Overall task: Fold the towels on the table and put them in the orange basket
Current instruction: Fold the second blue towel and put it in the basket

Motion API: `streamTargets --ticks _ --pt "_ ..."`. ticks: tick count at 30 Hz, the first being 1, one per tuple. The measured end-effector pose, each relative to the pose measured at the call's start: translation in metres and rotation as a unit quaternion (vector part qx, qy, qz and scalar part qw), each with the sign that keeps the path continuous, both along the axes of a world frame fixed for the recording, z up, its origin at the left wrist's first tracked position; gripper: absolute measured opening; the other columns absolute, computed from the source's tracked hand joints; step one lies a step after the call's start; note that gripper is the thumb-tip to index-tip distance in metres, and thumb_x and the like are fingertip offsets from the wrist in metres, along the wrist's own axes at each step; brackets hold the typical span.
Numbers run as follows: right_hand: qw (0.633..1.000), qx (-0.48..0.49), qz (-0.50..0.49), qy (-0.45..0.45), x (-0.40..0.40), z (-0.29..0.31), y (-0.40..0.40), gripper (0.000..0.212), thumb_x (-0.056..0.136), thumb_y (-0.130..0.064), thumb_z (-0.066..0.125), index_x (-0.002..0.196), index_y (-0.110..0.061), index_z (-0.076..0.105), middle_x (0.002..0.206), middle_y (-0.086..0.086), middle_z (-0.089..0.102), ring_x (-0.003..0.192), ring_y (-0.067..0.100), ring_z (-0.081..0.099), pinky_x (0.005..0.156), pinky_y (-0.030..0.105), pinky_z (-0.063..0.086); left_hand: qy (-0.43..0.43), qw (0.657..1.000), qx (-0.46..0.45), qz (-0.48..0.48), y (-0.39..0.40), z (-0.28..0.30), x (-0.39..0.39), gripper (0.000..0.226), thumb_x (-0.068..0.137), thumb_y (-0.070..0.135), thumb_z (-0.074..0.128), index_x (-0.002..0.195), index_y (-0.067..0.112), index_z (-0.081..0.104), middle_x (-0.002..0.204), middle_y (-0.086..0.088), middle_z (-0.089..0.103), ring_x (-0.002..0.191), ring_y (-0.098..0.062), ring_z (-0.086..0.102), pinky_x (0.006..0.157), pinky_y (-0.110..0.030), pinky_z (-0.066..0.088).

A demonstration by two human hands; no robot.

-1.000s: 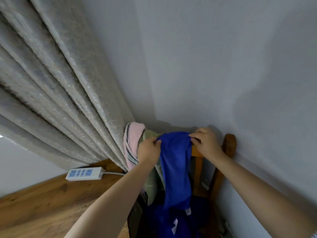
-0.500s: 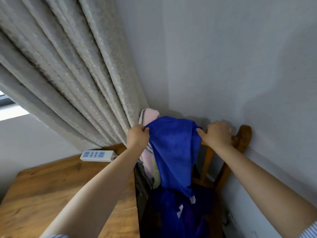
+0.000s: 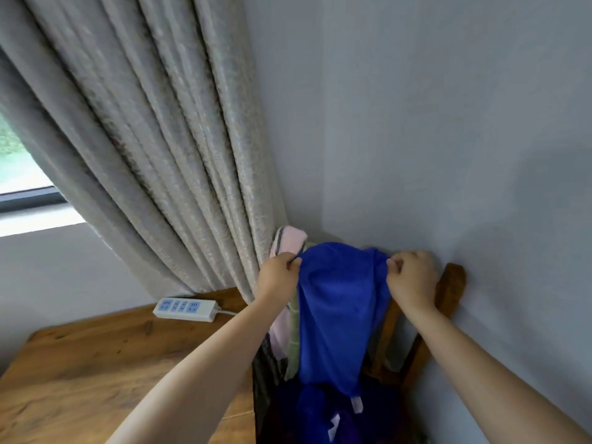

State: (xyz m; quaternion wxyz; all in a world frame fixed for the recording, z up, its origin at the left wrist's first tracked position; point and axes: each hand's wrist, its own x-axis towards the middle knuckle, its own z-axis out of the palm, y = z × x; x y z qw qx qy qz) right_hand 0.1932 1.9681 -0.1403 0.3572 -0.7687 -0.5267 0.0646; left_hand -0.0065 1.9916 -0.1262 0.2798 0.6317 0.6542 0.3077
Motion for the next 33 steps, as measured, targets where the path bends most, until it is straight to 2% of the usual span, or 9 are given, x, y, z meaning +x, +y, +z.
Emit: streamTargets --ticks 6,11,14,17,21,24,27,31,33 --pt "0.992 0.119 0.037 -0.013 -0.033 0.070 -0.042 0.016 0.087 -0.008 0.055 0.087 0.004 0.065 0.099 0.023 0.057 0.093 0.036 0.053 0.078 0.033 0.036 -0.083 0.992 0.094 -0.001 -0.036 0.043 -0.012 0.028 0.096 0.014 0.041 0.071 0.016 0.054 0.057 0.009 0.047 0.055 -0.006 0.042 0.047 -0.009 0.033" --pt "0.985 0.142 0.094 -0.035 -0.073 0.107 -0.081 0.018 0.089 -0.008 0.052 0.089 0.006 0.064 0.099 0.021 0.057 0.092 0.031 0.052 0.076 0.026 0.035 -0.171 0.978 0.119 0.019 -0.082 0.069 -0.047 0.026 0.095 0.013 0.044 0.077 0.014 0.063 0.057 0.009 0.050 0.055 -0.005 0.043 0.052 -0.019 0.035" --pt "0.979 0.147 0.135 -0.031 -0.132 0.128 -0.123 0.018 0.088 -0.006 0.051 0.086 0.008 0.062 0.099 0.025 0.059 0.093 0.036 0.053 0.080 0.032 0.036 -0.172 0.972 0.149 0.052 -0.137 0.087 -0.114 0.024 0.094 0.012 0.046 0.091 0.003 0.068 0.059 0.007 0.050 0.057 -0.011 0.044 0.059 -0.025 0.036" --pt "0.974 0.140 0.174 -0.032 -0.188 0.136 -0.158 0.017 0.090 -0.007 0.047 0.088 0.006 0.058 0.099 0.024 0.059 0.092 0.037 0.052 0.080 0.039 0.038 -0.154 0.971 0.162 0.085 -0.183 0.098 -0.178 0.025 0.094 0.011 0.046 0.079 0.005 0.065 0.053 0.005 0.046 0.055 -0.015 0.041 0.064 -0.028 0.036" --pt "0.968 0.131 0.208 -0.054 -0.238 0.133 -0.193 0.017 0.090 -0.007 0.047 0.088 0.007 0.057 0.100 0.026 0.058 0.092 0.040 0.053 0.083 0.045 0.039 -0.144 0.967 0.169 0.123 -0.236 0.103 -0.246 0.024 0.093 0.010 0.045 0.084 0.003 0.067 0.057 0.003 0.049 0.061 -0.020 0.044 0.068 -0.035 0.043" --pt "0.965 0.100 0.236 -0.061 -0.278 0.127 -0.209 0.019 0.091 -0.008 0.046 0.093 0.007 0.058 0.104 0.027 0.059 0.097 0.039 0.053 0.081 0.042 0.039 -0.114 0.964 0.182 0.157 -0.278 0.097 -0.303 0.024 0.093 0.009 0.046 0.093 -0.002 0.067 0.073 -0.016 0.061 0.068 -0.024 0.048 0.073 -0.042 0.050" --pt "0.963 0.062 0.262 -0.033 -0.312 0.122 -0.215 0.021 0.093 -0.010 0.042 0.098 0.006 0.055 0.106 0.025 0.060 0.098 0.037 0.054 0.075 0.035 0.037 -0.095 0.953 0.204 0.204 -0.306 0.088 -0.346 0.024 0.093 0.009 0.047 0.093 -0.002 0.067 0.085 -0.028 0.066 0.067 -0.039 0.052 0.066 -0.036 0.045" --pt "0.955 0.045 0.291 -0.022 -0.355 0.109 -0.211 0.020 0.094 -0.012 0.040 0.098 0.003 0.052 0.103 0.024 0.061 0.096 0.037 0.054 0.070 0.032 0.032 -0.082 0.939 0.197 0.269 -0.325 0.073 -0.398 0.024 0.092 0.011 0.048 0.089 -0.002 0.068 0.054 0.003 0.053 0.051 -0.013 0.043 0.057 -0.029 0.036" --pt "0.953 0.024 0.299 -0.031 -0.369 0.101 -0.206 0.019 0.094 -0.013 0.041 0.096 0.002 0.053 0.103 0.025 0.061 0.096 0.037 0.054 0.069 0.031 0.030 -0.118 0.937 0.167 0.282 -0.328 0.064 -0.414 0.023 0.092 0.010 0.048 0.084 -0.003 0.066 0.051 0.002 0.046 0.052 -0.020 0.040 0.059 -0.037 0.037"
